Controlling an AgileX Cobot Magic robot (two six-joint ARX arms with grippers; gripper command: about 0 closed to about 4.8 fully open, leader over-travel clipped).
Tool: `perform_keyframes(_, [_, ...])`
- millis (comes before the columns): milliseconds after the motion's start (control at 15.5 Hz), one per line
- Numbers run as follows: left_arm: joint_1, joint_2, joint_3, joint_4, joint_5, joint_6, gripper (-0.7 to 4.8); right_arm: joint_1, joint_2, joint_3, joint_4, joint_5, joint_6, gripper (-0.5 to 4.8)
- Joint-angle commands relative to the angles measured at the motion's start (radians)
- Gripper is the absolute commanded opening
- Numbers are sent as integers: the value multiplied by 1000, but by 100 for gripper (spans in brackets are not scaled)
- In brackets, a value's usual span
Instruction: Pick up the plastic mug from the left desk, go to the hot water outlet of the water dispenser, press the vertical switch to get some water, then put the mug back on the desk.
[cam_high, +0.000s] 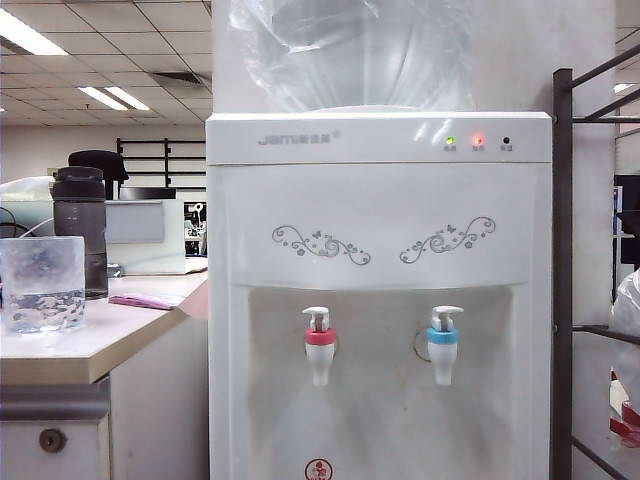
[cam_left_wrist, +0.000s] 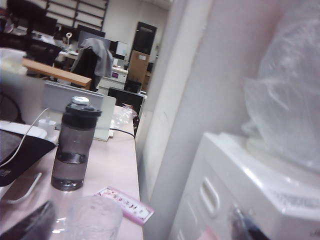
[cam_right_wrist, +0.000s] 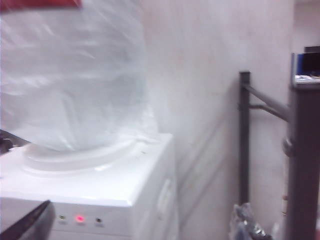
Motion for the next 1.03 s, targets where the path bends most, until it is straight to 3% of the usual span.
perform_keyframes(64, [-1,173,4,138,15,41,479,2,118,115,-2,-69,0,479])
perform_keyframes(193, [0,379,3,248,-23,76,479,2,232,192,16,-89,-56,479])
perform_keyframes(322, [0,679,3,425,-225,97,479,10,359,247,27,-118,-98,479])
perform_keyframes(387, [0,736,3,474,-256,98,479,21,376,249,36,-118,-98,479])
perform_keyframes(451, [75,1194,4,826,-250,107,479,239,552,249,122,24,-193,479])
perform_keyframes(580, [116,1317,5,930,-240,98,479,311,617,249,147,69,-238,479])
perform_keyframes(644, [126,1492,67,1022,-222,69,479,359,729,249,232,119,-241,479])
perform_keyframes(1031, [126,1748,220,1024,-207,116,479,358,780,249,289,121,-263,479])
